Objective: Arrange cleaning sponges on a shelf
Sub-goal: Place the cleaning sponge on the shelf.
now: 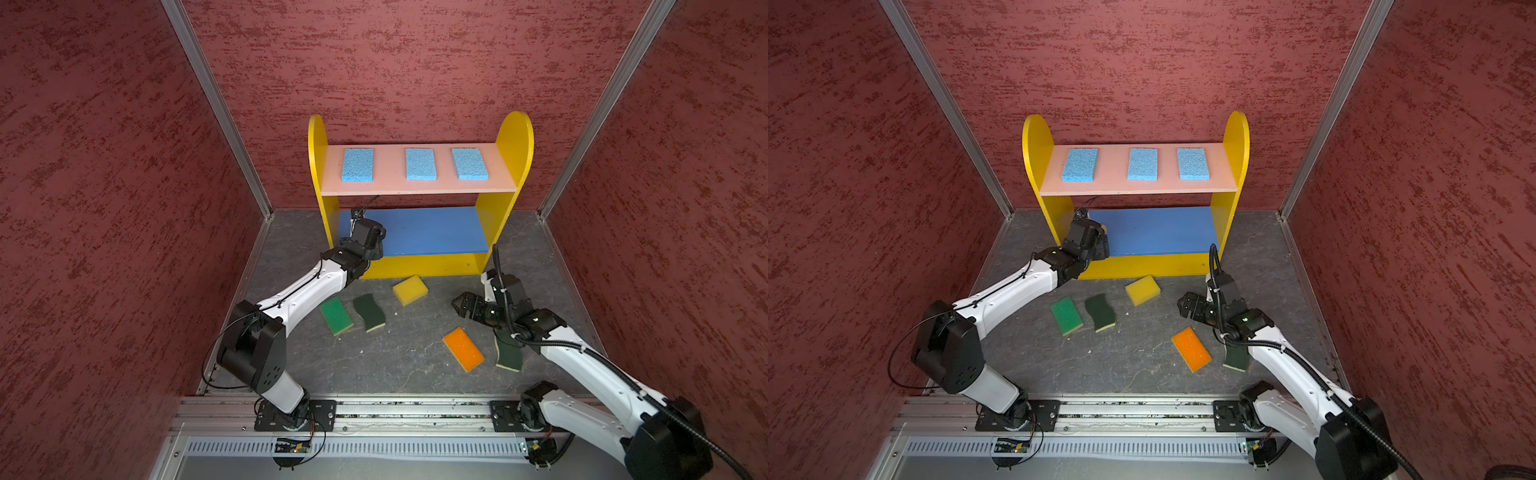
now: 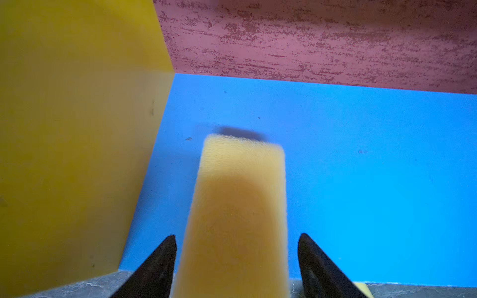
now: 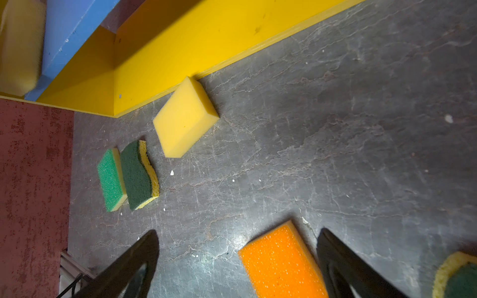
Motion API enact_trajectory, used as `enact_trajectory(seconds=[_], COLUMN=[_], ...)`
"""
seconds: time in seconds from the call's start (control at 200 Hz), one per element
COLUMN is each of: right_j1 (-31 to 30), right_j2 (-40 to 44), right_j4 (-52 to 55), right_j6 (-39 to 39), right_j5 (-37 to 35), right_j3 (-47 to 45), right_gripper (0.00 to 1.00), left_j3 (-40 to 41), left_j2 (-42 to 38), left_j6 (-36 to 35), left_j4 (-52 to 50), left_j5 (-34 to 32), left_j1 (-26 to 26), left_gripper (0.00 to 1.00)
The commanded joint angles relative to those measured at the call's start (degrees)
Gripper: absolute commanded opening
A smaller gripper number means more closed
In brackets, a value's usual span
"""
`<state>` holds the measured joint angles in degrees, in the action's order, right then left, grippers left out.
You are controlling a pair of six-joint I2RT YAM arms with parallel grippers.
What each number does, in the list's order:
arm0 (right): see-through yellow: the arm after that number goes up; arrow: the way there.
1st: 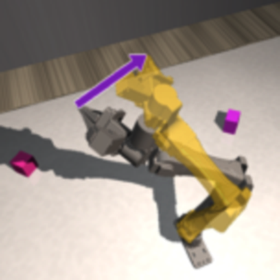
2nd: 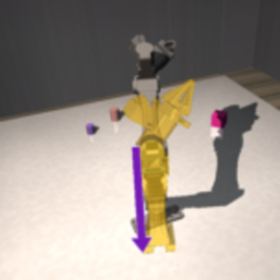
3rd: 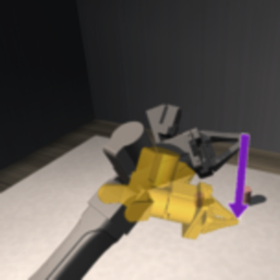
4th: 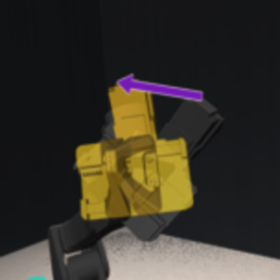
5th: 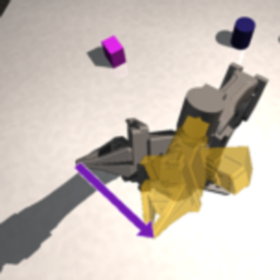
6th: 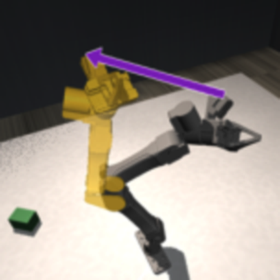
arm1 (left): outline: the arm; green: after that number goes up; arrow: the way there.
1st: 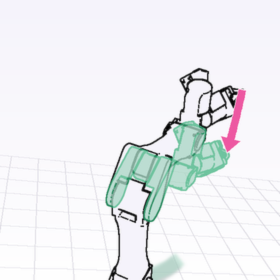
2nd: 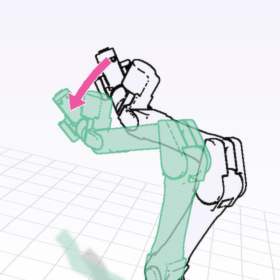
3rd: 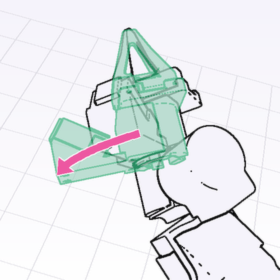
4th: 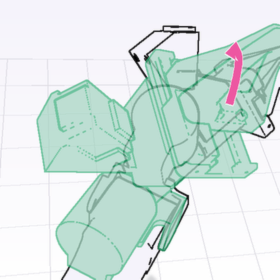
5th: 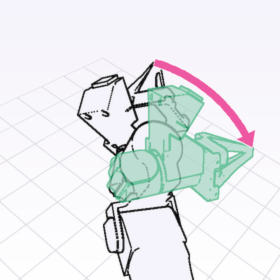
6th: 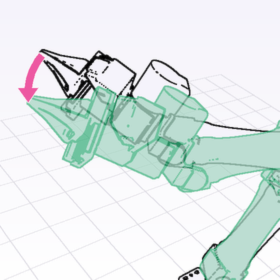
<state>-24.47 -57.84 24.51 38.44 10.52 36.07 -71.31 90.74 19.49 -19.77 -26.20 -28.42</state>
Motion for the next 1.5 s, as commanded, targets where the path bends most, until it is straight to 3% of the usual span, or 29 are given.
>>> enact_trajectory(seconds=[0.0, 0.26, 0.521, 0.616, 0.792, 1.498], right_j1=[0.4, 0.4, 0.4, 0.4, 0.4, 0.4], right_j2=[1.4, 4.6, 4.3, 3.8, 3.8, 2.0], right_j4=[-2.3, -0.7, -0.2, -0.5, -0.8, -0.2], right_j6=[1.6, 2.6, 2.1, 1.9, 1.9, 0.3], right_j5=[1.1, 0.2, -0.4, -0.2, -0.2, -1.4], right_j3=[-1.3, -2.5, -1.8, -1.8, -2.4, -1.7], right_gripper=[0.96, 0.96, 0.96, 0.96, 0.96, 0.96], left_j3=[0.9, 0.2, -0.9, -2.1, -3.6, -11.7], left_j2=[0.1, 3.6, 3.5, 4.6, 7.1, 13.5], left_j6=[0.9, 1.7, 1.7, 1.8, 2.7, 1.0], left_j4=[-0.9, 0.8, 0.0, -1.6, -2.2, -2.4], left_j5=[0.7, 5.7, 4.5, 4.4, 5.1, 0.4], left_j1=[2.0, 3.1, 2.1, 2.4, 3.2, 5.8], left_gripper=[0.72, 0.72, 0.7, 0.65, 0.44, 0.47])
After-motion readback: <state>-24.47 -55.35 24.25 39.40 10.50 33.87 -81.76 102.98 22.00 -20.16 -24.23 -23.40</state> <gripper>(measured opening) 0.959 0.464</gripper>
